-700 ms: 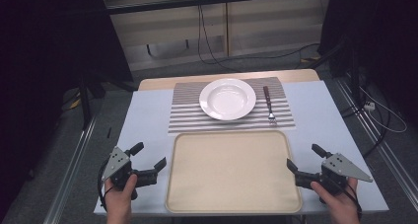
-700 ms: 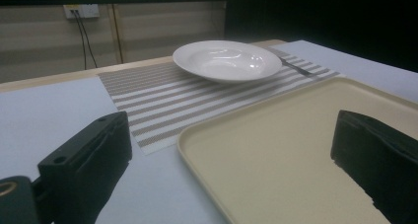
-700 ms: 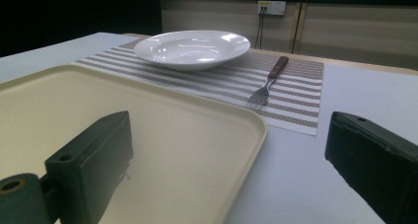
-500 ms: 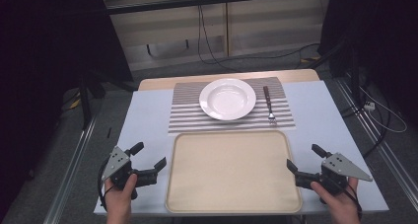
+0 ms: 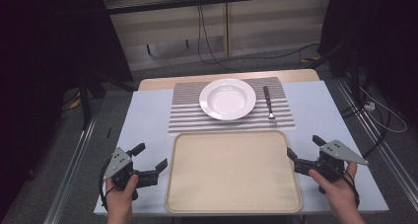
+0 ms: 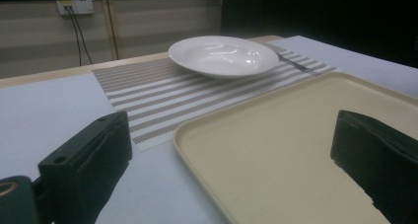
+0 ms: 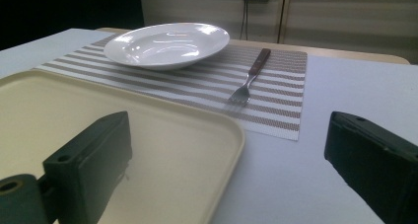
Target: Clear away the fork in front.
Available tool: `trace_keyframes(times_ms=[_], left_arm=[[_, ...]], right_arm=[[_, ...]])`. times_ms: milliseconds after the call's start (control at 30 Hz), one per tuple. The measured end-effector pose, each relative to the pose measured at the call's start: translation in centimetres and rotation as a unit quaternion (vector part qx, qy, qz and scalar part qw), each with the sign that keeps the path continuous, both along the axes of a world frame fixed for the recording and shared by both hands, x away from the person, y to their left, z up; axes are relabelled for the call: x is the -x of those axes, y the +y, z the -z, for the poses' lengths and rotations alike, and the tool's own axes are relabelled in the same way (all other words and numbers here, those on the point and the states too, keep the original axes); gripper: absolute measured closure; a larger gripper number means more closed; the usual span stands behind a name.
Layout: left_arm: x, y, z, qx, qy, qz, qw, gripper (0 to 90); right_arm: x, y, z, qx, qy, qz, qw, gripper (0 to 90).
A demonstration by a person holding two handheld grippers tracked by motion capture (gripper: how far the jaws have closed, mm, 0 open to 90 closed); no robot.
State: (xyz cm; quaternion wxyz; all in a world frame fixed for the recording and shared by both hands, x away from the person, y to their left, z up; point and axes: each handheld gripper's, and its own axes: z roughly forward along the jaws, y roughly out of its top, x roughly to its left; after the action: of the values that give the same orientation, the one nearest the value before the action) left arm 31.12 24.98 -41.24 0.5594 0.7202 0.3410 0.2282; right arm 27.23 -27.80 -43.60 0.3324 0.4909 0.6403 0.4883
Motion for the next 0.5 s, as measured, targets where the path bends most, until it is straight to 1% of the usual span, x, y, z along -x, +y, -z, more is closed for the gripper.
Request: trace_keyframes(times_ms=[67, 100, 133, 167, 200, 233, 267, 300, 367, 400, 433, 467, 500], left_arm=[[0.0, 0.1, 0.0, 0.002, 0.002, 0.0, 1.0, 2.2], [0.0, 0.1, 0.0, 0.002, 0.002, 0.0, 1.0, 2.2], [0.0, 0.1, 0.1, 0.003, 0.002, -0.001, 1.0, 2.2], [0.0, 0.2, 0.1, 0.004, 0.003, -0.001, 1.0, 2.2], [0.0, 0.2, 0.0, 0.007, 0.003, -0.003, 1.0, 2.2], [0.0, 0.2, 0.0, 0.007, 0.003, -0.003, 1.0, 2.2], [0.0, 0.3, 0.0, 0.005, 0.001, -0.002, 1.0, 2.2], [0.0, 0.3, 0.0, 0.006, 0.002, -0.002, 1.0, 2.2], [0.0, 0.4, 0.0, 0.007, 0.003, -0.002, 1.0, 2.2], [0.0, 0.4, 0.0, 0.007, 0.003, -0.002, 1.0, 2.2], [0.0, 0.5, 0.1, 0.007, 0.004, -0.002, 1.0, 2.2], [0.0, 0.5, 0.1, 0.007, 0.004, -0.002, 1.0, 2.2], [0.0, 0.6, 0.1, 0.007, 0.007, -0.004, 0.9999, 2.2]], right_arm=[[-0.5, 0.1, 0.0, 0.005, 0.002, 0.0, 1.0, 4.7], [-0.5, 0.1, 0.0, 0.005, 0.002, 0.0, 1.0, 4.7], [-1.2, 0.3, -0.1, 0.008, 0.005, 0.0, 1.0, 7.2], [-1.6, 0.3, -0.1, 0.013, 0.008, -0.004, 0.9999, 9.2], [-2.0, 0.3, -0.1, 0.015, 0.011, 0.0, 0.9998, 9.4], [-2.4, 0.4, -0.1, 0.013, 0.011, 0.005, 0.9998, 10.4], [-2.4, 0.4, -0.1, 0.013, 0.011, 0.005, 0.9998, 10.4], [-3.2, 0.3, -0.2, 0.002, 0.013, 0.006, 0.9999, 15.4], [-4.0, 0.3, -0.3, 0.004, 0.014, 0.008, 0.9999, 15.1], [-4.0, 0.3, -0.3, 0.004, 0.014, 0.008, 0.9999, 15.1], [-4.9, 0.3, -0.5, 0.003, 0.019, 0.004, 0.9998, 16.1], [-4.9, 0.3, -0.5, 0.003, 0.019, 0.004, 0.9998, 16.1], [-5.6, 0.5, -0.7, 0.008, 0.019, 0.003, 0.9998, 15.2]])
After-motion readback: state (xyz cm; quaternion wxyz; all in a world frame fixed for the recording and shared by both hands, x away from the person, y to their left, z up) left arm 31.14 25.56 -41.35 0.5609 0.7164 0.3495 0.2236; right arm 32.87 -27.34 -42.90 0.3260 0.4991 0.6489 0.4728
